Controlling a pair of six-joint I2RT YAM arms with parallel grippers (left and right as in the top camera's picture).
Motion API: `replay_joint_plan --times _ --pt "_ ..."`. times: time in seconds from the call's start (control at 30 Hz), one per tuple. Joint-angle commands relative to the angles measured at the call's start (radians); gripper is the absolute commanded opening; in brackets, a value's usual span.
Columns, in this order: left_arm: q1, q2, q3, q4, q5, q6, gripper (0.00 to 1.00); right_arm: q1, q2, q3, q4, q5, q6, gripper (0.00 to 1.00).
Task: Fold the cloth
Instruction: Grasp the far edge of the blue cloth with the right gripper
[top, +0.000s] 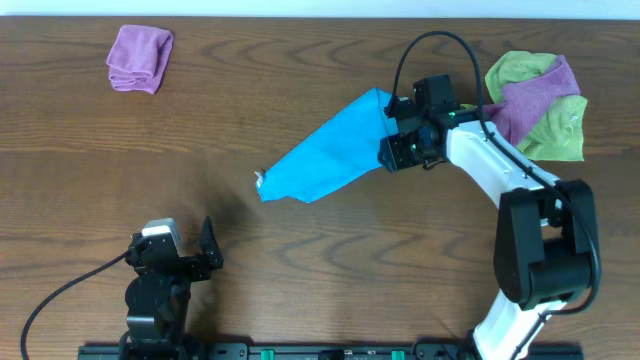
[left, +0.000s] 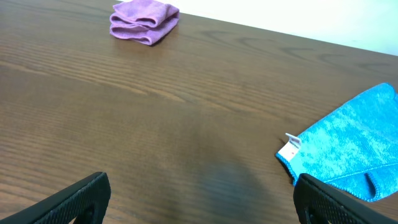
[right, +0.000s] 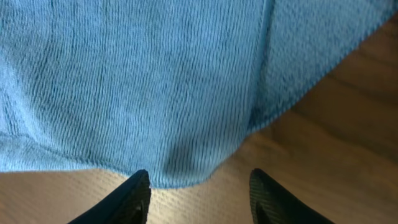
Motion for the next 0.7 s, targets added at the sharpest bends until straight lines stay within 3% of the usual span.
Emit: replay_joint_plan --times 0.0,0.13,0.27,0.4,0.67 --pt "0.006 -0.006 -0.020 -0.006 -0.018 0.000 0.95 0.000 0.029 0.002 0.021 -0.018 0.018 0.50" --pt "0.006 -0.006 -0.020 -0.006 -0.018 0.000 0.95 0.000 0.061 0.003 0.027 -0.019 0.018 0.43" --pt "0.006 -0.006 -0.020 -0.006 -0.018 0.000 0.95 0.005 0.066 0.008 0.031 -0.022 0.042 0.30" --pt "0.006 -0.006 -0.020 -0.006 -0.018 0.000 0.95 0.005 0.066 0.016 0.031 -0.022 0.056 0.03" --pt "0.006 -0.006 -0.020 -0.006 -0.018 0.000 0.95 0.013 0.062 0.109 -0.060 -0.082 0.089 0.01"
